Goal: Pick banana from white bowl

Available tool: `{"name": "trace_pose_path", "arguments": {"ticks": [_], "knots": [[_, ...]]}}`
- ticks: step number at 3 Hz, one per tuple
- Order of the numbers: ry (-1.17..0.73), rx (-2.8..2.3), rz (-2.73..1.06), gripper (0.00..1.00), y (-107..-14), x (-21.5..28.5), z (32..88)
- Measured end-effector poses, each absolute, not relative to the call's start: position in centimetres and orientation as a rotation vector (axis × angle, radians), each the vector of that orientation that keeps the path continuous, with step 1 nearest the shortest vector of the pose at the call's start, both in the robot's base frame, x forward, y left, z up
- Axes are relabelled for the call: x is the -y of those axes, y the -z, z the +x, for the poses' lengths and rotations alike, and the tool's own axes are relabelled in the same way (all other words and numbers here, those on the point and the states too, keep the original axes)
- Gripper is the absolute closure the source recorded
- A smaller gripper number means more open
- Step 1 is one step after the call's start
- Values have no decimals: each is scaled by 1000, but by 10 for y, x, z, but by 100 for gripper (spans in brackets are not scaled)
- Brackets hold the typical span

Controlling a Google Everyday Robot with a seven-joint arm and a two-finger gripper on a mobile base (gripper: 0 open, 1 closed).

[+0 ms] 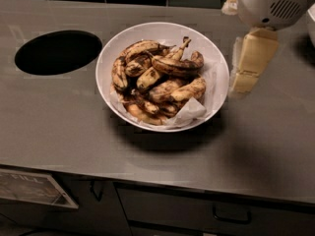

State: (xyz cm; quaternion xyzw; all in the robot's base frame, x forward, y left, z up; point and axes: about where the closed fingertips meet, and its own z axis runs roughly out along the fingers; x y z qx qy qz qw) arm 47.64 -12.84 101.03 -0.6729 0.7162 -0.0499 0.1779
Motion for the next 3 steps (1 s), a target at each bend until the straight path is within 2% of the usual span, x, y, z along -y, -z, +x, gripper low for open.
{"name": "trace_pose_path", "arguments": {"ticks": [3], "knots": [[-15,-1965,-2034,0,-969,86,530]]}}
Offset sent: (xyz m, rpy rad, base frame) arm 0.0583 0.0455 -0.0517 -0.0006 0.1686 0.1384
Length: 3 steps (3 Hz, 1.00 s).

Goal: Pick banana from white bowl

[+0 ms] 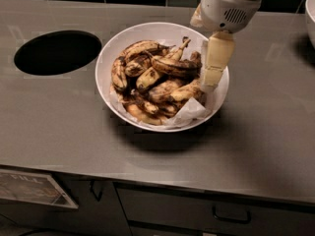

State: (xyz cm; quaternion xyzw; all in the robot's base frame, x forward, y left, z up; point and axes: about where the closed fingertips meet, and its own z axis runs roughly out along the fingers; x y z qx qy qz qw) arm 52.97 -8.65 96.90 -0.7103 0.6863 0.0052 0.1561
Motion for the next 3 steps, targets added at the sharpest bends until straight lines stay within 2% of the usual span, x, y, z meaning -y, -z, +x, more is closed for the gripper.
{"name": "trace_pose_path", "arguments": {"ticks": [1,2,3], "knots": [[-62,-1943,-2043,0,-958,79,537],[-86,-1915,-2049,17,-956,74,537],[-86,-1915,-2049,29,-956,73,537]]}}
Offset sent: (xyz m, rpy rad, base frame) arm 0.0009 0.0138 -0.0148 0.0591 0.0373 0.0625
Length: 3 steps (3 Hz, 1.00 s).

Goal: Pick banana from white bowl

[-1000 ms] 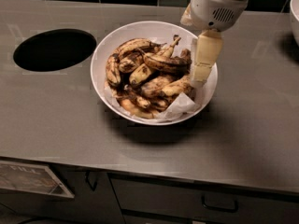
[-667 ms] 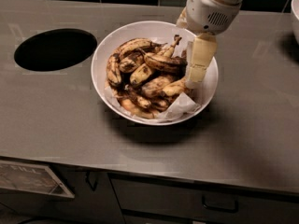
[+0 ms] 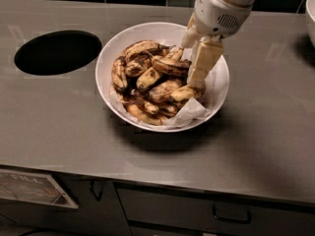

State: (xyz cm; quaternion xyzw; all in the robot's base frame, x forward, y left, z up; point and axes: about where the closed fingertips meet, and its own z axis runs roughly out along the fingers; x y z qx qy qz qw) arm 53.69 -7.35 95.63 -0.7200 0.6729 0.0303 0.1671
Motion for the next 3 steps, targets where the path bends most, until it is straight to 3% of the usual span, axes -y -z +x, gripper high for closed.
{"name": "trace_pose_path", "arguments": {"ticks": [2,3], "knots": [[-99,-1902,-2057,34,-953,68,541],[-105,-1898,-2060,46,-952,65,543]]}}
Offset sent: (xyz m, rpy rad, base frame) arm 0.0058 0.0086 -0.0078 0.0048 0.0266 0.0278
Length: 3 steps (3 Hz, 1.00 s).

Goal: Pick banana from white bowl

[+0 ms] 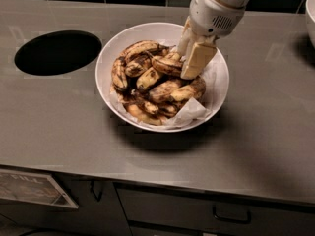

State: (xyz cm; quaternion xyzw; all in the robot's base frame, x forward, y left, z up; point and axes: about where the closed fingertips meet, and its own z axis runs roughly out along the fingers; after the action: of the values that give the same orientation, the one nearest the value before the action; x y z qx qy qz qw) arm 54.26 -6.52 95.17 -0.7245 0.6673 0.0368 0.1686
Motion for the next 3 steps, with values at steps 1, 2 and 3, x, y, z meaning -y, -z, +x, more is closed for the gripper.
{"name": "trace_pose_path", "arguments": {"ticks": [1,2,3], "knots": [[-110,-1895,-2064,56,-950,63,543],[-115,-1894,-2066,61,-948,62,544],[-121,-1892,-2070,51,-946,60,545]]}}
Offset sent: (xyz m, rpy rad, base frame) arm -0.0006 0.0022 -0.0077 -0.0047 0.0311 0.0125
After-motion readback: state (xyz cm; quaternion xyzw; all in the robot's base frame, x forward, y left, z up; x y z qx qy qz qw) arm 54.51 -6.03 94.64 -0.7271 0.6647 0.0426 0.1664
